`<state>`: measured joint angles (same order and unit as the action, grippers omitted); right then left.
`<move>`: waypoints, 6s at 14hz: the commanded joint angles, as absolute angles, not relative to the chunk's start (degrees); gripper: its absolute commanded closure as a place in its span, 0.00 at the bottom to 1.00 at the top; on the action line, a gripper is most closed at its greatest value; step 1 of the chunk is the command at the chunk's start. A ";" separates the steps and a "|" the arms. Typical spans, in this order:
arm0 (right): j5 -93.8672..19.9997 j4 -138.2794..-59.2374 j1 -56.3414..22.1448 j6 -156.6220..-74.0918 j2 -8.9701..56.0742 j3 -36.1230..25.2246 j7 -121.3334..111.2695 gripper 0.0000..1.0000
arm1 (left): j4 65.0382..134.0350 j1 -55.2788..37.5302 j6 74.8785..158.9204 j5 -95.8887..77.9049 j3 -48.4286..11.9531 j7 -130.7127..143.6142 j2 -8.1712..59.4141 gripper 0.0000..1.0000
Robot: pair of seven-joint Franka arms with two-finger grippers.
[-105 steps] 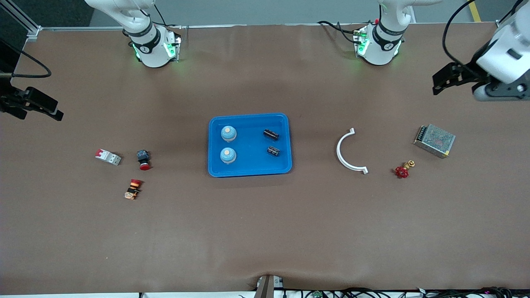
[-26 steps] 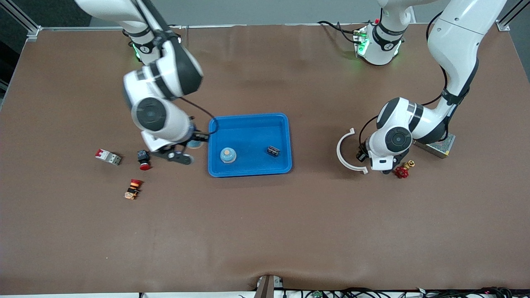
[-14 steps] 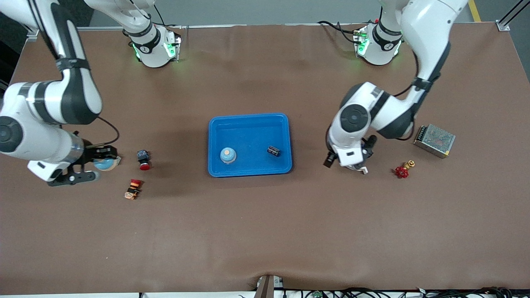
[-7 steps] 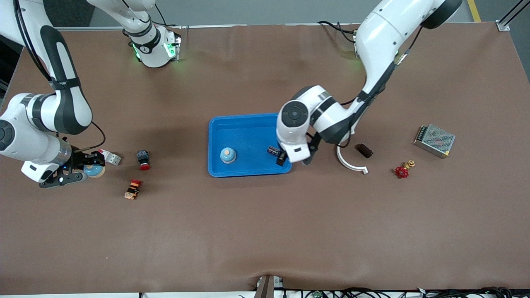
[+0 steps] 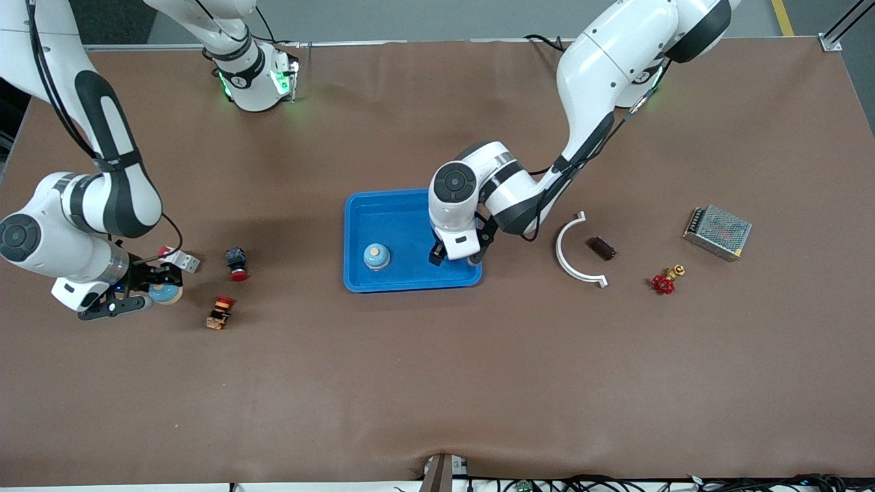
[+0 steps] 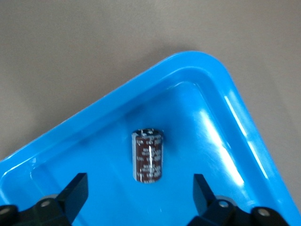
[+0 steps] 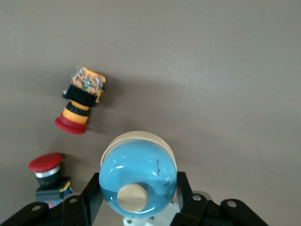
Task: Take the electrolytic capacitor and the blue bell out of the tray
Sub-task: 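Release the left gripper's capacitor while the right gripper sets down the bell, then grasp the other bell with the right gripper while the left gripper withdraws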
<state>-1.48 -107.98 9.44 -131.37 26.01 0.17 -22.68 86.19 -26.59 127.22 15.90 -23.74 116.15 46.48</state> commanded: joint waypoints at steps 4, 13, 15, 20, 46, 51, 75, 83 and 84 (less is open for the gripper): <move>-6.42 -98.80 14.68 -130.52 35.76 1.23 -30.85 1.00 | 85.08 -29.97 131.31 16.96 -19.78 119.53 49.13 0.12; -10.37 -98.61 14.06 -130.87 38.23 1.32 -31.20 1.00 | 84.99 -29.45 129.04 17.14 -19.69 119.18 46.77 1.00; -10.11 -98.53 14.24 -131.22 38.32 1.23 -31.29 1.00 | 84.99 -28.74 124.91 17.14 -19.78 118.57 43.61 1.00; -7.74 -97.39 13.97 -133.59 40.16 1.23 -31.64 1.00 | 87.61 -22.52 111.46 16.18 -20.48 107.25 34.74 1.00; -5.62 -92.26 -9.47 -109.22 30.33 1.49 39.44 0.00 | 127.71 26.72 130.43 30.50 -30.15 68.47 21.97 0.38; -5.71 -96.94 -17.66 -118.73 29.18 1.67 46.31 0.00 | 124.82 26.63 126.50 29.80 -34.18 71.46 19.87 0.00; -6.68 -107.67 -32.70 -145.46 36.21 1.67 64.34 0.00 | 78.75 26.30 92.99 20.05 -40.44 19.60 11.35 0.00; -6.77 -107.23 -32.43 -144.67 36.21 1.67 65.21 1.00 | 85.06 0.30 87.45 6.35 -6.20 9.07 -0.42 0.00; -6.77 -106.97 -32.17 -144.67 36.21 1.67 65.74 1.00 | 86.91 -2.00 87.45 3.89 -2.76 8.53 -2.18 0.00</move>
